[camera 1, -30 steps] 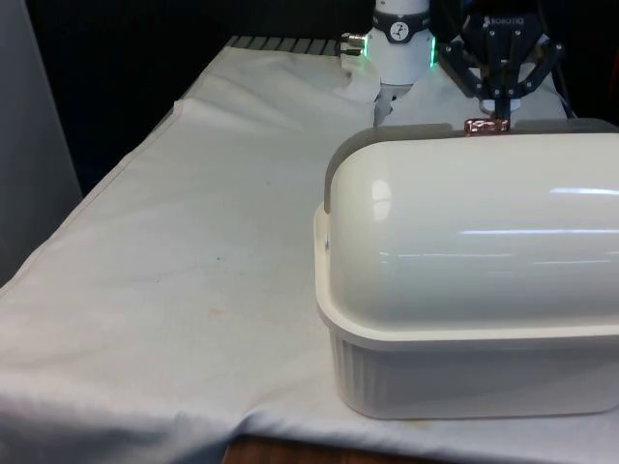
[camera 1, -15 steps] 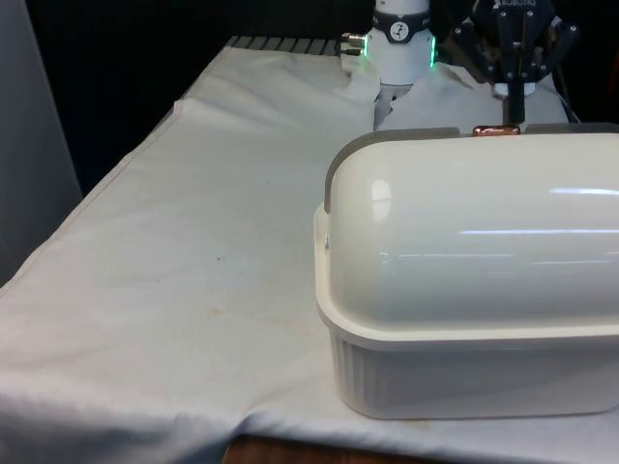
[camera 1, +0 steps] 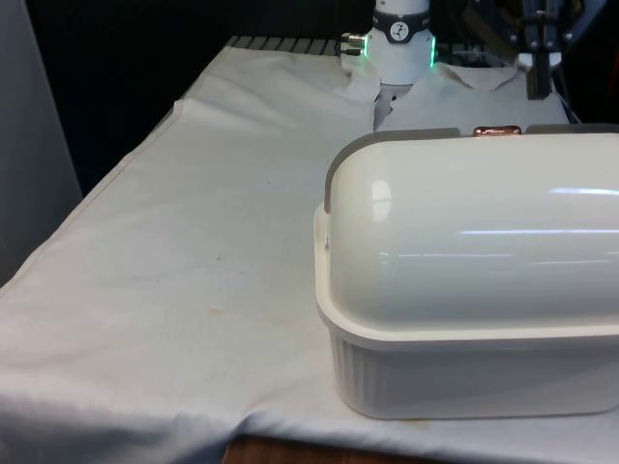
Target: Open the lid, then close it.
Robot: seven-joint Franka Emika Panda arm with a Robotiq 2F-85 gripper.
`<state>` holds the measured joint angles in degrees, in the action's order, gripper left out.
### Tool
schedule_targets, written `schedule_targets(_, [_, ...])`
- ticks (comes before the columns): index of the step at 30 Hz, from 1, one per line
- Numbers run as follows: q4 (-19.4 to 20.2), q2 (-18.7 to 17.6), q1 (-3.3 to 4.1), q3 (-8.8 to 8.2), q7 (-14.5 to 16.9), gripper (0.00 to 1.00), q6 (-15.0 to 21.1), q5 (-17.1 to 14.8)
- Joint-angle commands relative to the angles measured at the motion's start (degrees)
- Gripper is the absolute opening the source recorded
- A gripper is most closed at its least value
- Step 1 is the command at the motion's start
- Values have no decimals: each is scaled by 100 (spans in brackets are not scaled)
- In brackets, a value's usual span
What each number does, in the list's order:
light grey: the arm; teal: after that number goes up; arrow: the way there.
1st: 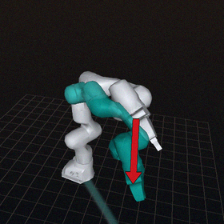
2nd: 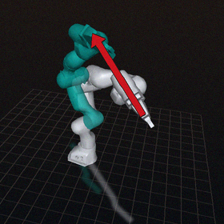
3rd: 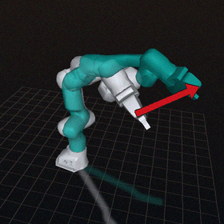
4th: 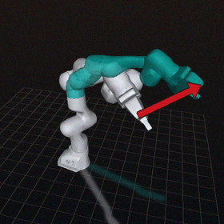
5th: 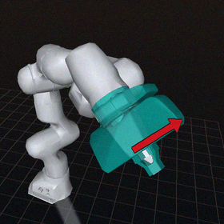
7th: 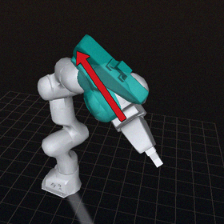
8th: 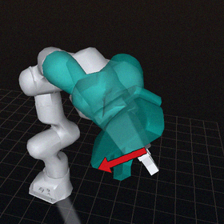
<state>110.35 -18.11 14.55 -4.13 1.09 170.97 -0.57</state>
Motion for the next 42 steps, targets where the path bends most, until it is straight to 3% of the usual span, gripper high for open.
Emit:
schedule_targets(1, [-52,23,29,-23,-29,0,-63,29])
schedule_targets(15, [-424,80,-34,40,149,0,-327,-23])
schedule_targets(29, [-539,11,17,23,115,0,-361,40])
schedule_targets(37, [-533,6,6,57,138,38,-344,17])
schedule_targets(39, [-567,-11,29,23,109,43,-367,63])
schedule_targets(42, [-567,-17,29,23,103,64,-367,69])
